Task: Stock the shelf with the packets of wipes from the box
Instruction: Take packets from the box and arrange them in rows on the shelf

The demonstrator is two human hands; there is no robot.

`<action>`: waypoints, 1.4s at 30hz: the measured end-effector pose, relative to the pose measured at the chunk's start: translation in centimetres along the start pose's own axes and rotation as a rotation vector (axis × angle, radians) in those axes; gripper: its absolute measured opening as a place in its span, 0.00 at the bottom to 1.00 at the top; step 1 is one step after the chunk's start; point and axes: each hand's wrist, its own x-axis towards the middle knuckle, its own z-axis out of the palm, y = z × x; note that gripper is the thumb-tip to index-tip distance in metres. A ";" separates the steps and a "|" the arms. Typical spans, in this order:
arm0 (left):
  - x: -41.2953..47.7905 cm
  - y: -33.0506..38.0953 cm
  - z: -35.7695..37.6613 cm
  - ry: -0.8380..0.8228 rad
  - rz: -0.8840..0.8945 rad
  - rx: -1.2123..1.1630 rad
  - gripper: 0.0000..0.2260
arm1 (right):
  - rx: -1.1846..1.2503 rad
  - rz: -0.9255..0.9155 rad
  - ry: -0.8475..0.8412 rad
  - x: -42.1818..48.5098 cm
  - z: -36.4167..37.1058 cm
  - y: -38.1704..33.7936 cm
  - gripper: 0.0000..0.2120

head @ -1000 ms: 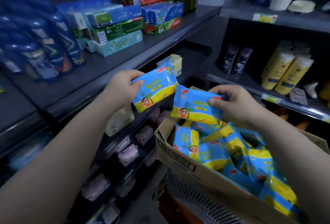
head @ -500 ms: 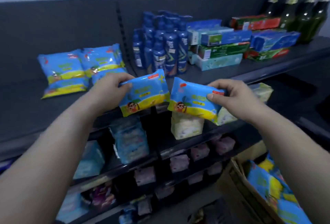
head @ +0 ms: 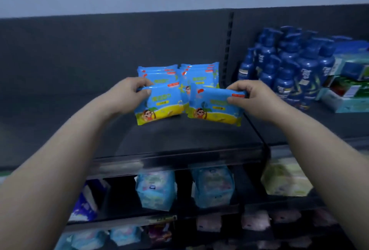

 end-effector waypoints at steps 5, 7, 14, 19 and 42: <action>1.7 -3.0 0.1 -0.127 0.021 0.087 0.12 | -0.059 0.006 -0.063 3.6 2.0 1.0 0.06; 2.3 -3.5 0.4 -0.171 0.019 0.147 0.18 | -0.140 0.006 -0.071 4.7 2.6 1.5 0.04; 5.7 -4.6 1.6 -0.022 0.152 0.542 0.25 | -0.570 -0.042 0.008 8.3 4.1 2.9 0.11; 7.2 -5.4 2.8 0.019 0.104 0.582 0.27 | -0.684 0.024 0.052 9.6 5.4 2.9 0.15; 0.6 7.6 11.8 0.132 0.552 0.313 0.28 | -0.628 -0.098 0.204 -4.4 -1.0 2.6 0.27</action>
